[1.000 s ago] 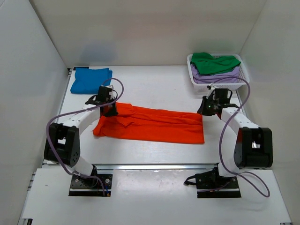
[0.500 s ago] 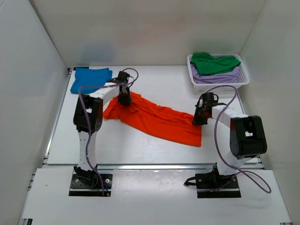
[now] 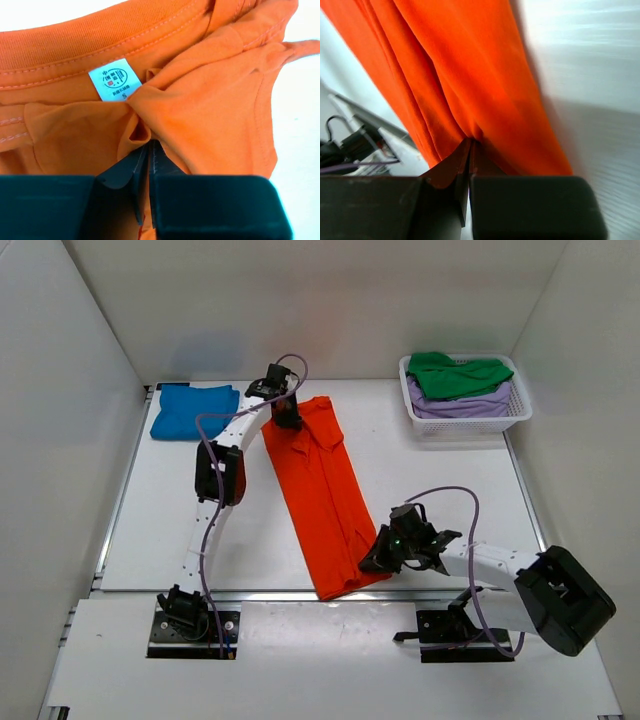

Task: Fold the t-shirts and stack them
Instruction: Rotate the tshirt 90 degrees, then grab the bottom of the folded rectangular tshirt with both arms, then fold the folded rectangular tshirt in 1/3 of the way

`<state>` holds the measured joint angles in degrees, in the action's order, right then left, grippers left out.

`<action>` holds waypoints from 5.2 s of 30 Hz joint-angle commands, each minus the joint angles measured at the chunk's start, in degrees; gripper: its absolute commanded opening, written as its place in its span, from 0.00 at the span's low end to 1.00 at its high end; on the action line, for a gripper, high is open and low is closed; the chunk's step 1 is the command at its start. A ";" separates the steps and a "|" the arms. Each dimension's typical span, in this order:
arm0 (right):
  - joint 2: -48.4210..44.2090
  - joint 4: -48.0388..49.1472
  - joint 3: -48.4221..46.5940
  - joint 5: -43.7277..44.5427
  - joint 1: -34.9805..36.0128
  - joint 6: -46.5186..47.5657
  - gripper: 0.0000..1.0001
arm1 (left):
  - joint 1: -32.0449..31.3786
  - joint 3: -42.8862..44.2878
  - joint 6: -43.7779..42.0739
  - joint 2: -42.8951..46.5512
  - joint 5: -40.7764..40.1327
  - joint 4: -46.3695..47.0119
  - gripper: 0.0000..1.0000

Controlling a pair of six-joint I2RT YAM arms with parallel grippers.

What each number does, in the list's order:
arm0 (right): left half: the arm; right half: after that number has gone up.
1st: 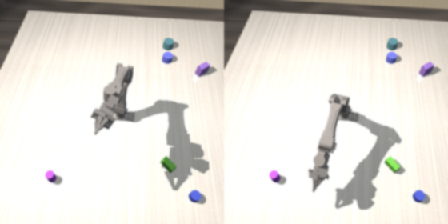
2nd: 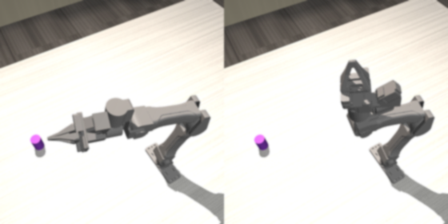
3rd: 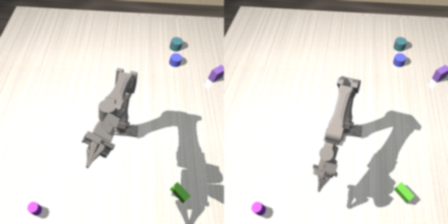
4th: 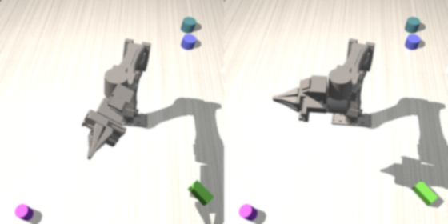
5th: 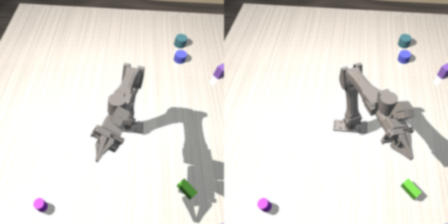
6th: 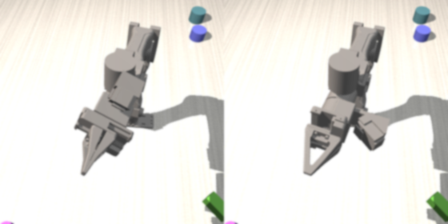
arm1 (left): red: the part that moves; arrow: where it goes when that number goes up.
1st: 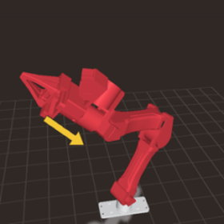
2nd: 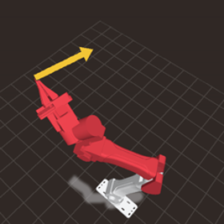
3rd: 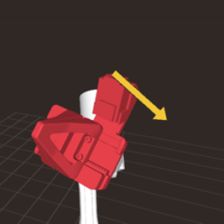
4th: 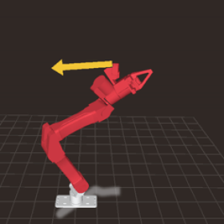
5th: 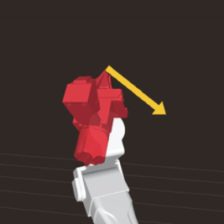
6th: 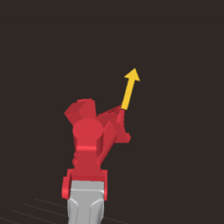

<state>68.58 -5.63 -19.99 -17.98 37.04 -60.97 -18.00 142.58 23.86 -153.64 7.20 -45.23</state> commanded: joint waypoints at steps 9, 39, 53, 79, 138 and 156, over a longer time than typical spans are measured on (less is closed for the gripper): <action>14.30 11.33 -5.32 -6.62 6.29 0.85 0.00 | 2.97 2.08 6.82 -3.06 8.18 9.19 0.10; -4.23 -12.84 -6.21 -11.10 -7.51 26.70 0.61 | -14.87 -92.38 4.52 73.03 3.70 13.15 0.53; -1.87 -6.41 -2.06 -10.50 -1.19 20.46 0.57 | -25.23 -109.45 19.64 84.31 3.78 23.16 0.59; -0.64 -13.44 -6.19 -13.40 8.05 19.13 0.00 | -28.32 -116.48 20.97 87.73 5.97 20.09 0.00; 43.12 4.31 -47.24 -13.66 -21.39 32.23 0.51 | 1.74 -83.43 0.05 52.84 3.17 54.90 0.50; 49.11 3.70 -53.65 -18.41 -22.44 33.37 0.07 | 0.77 -81.86 1.72 47.39 7.82 56.84 0.58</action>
<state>117.27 -2.76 -70.67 -34.68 14.85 -28.71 -17.32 58.22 25.52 -105.38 12.47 10.33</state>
